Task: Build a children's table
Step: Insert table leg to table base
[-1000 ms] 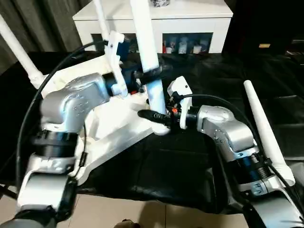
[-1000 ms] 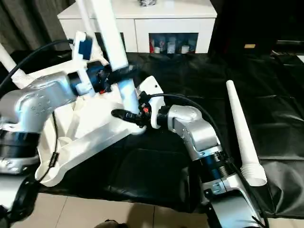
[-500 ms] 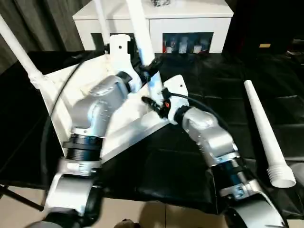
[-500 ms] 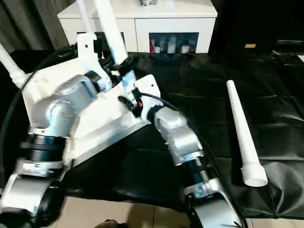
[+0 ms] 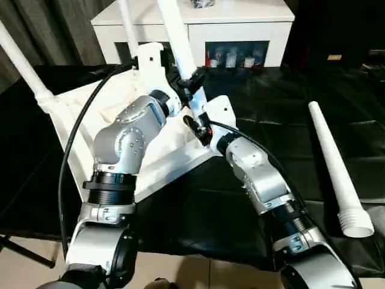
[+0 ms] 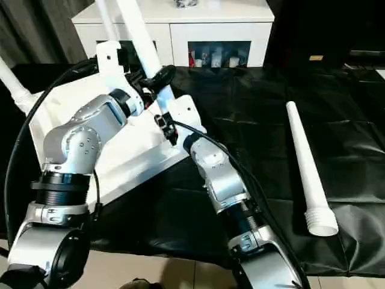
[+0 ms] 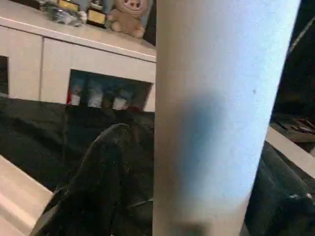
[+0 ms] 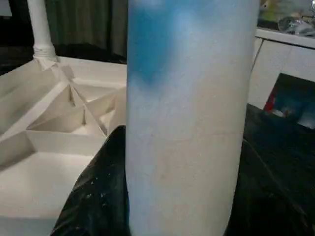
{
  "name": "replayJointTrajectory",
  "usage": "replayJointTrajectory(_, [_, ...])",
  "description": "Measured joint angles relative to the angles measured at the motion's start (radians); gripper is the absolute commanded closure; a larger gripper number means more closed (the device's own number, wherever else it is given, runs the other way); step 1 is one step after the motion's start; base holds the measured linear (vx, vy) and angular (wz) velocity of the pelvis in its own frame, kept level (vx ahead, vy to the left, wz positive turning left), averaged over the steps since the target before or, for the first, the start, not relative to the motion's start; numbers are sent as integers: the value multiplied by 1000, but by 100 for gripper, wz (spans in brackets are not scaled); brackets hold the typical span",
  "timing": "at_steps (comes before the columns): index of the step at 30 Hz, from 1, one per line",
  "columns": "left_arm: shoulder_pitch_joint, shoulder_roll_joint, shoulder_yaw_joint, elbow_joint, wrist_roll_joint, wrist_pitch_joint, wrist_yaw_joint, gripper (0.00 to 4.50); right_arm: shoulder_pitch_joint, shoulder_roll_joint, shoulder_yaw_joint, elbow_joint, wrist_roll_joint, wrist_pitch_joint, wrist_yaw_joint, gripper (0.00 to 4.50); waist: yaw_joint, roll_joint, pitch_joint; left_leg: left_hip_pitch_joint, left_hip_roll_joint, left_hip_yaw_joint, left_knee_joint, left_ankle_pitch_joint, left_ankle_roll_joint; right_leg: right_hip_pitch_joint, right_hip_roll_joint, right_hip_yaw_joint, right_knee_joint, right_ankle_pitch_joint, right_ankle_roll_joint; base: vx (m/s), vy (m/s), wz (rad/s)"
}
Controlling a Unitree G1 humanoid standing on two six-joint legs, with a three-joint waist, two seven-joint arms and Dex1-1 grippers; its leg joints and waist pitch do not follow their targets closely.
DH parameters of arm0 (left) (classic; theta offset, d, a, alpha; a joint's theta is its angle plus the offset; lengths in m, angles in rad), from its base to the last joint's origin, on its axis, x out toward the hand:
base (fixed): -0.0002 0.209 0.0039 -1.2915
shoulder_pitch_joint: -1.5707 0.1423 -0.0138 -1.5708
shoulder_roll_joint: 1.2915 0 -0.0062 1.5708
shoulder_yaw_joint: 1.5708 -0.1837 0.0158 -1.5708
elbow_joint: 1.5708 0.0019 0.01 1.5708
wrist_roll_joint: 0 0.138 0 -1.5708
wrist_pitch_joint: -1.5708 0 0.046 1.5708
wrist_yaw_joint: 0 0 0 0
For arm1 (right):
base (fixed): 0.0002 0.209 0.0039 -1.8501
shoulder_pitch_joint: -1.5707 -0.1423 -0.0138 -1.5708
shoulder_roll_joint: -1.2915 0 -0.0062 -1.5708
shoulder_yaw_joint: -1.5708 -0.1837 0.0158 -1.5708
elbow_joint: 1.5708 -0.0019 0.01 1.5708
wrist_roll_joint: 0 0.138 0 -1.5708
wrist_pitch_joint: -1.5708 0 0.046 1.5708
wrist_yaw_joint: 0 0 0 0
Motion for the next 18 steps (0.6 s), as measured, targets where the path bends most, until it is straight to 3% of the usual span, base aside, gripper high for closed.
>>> replayJointTrajectory(2, [0, 6, 6, -8, -21, 9, -27, 173, 0, 2, -4, 0, 5, -19, 10, 258, 0, 0, 0, 0, 0, 0, 0, 0, 0, 0, 0, 0, 0, 0, 0, 0, 0, 0])
replayJointTrajectory(3, [0, 9, 8, -14, -31, 17, -38, 185, 0, 2, -6, 0, 8, -23, 14, 202, 0, 0, 0, 0, 0, 0, 0, 0, 0, 0, 0, 0, 0, 0, 0, 0, 0, 0])
replayJointTrajectory(9, [13, 95, 6, -60, -114, 121, -197, 233, -3, -19, -44, -17, 82, -31, 112, 147, -2, 0, 0, 0, 0, 0, 0, 0, 0, 0, 0, 0, 0, 0, 0, 0, 0, 0])
replayJointTrajectory(13, [21, 158, -27, -72, -125, 160, -290, 247, -21, -53, -73, -49, 169, 68, 248, 128, -1, 0, 0, 1, 0, 0, 0, 0, 0, 0, 0, 0, 1, 0, 0, 0, 0, 0])
replayJointTrajectory(18, [26, 234, -69, -73, -150, 205, -443, 260, -22, -151, -19, -83, 214, 190, 458, 77, 3, 0, 0, 1, 0, 0, 0, 0, 0, 0, 0, 0, 1, 0, 0, 0, 0, 0])
